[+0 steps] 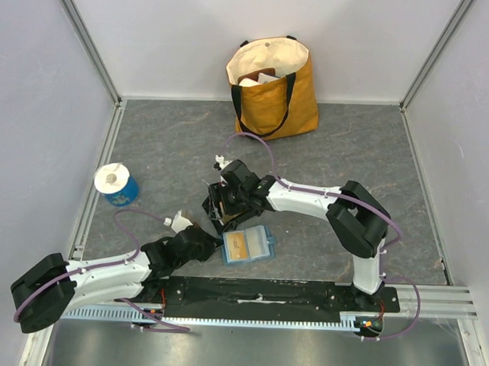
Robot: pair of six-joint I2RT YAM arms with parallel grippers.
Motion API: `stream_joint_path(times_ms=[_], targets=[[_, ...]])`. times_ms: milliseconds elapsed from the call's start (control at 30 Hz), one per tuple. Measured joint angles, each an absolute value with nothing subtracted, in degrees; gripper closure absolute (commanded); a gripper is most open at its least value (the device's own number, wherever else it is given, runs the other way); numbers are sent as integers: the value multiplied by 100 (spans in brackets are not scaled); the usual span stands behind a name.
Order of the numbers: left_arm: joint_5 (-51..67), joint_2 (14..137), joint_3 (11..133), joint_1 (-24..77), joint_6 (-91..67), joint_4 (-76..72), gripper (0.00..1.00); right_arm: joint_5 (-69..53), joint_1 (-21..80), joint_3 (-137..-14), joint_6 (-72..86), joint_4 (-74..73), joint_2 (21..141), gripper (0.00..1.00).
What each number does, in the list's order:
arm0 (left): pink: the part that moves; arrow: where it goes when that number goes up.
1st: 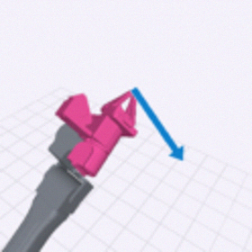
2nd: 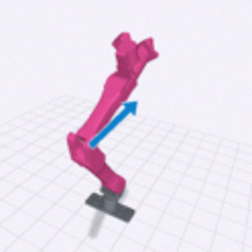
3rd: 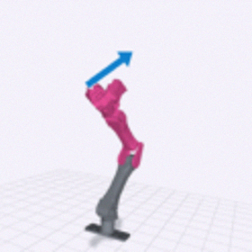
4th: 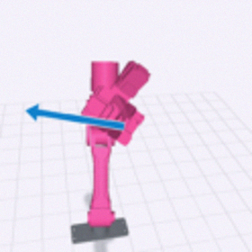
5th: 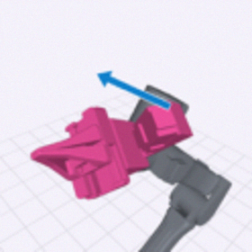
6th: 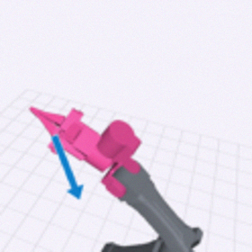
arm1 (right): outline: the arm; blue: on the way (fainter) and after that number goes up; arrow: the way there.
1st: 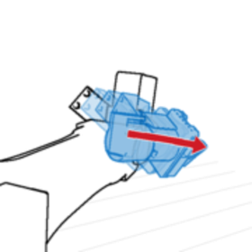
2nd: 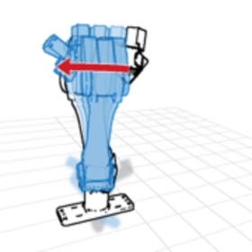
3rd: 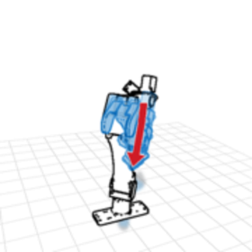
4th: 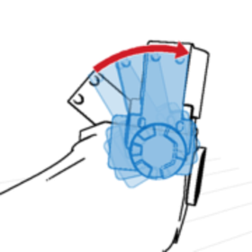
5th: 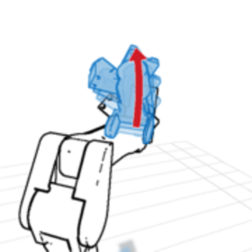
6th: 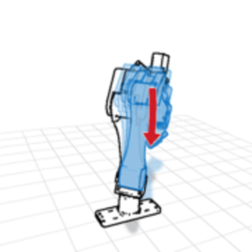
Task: Put the credit cards into the card holder
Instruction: Pick up the credit card from the storage box.
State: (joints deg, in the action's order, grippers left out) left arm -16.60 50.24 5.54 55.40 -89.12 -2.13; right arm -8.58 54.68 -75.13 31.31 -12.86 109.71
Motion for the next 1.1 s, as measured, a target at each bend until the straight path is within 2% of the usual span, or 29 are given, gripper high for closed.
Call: stream_joint_path(times_ms=[700,1100], targets=[[-1319,5509,652,4982,-8473,-696,98,-1647,5380,-7699,3159,-1026,11340,35],[-1280,5631,698,4956,-8425,-808,98,-1673,5321,-7699,3194,-1009,11330,44]])
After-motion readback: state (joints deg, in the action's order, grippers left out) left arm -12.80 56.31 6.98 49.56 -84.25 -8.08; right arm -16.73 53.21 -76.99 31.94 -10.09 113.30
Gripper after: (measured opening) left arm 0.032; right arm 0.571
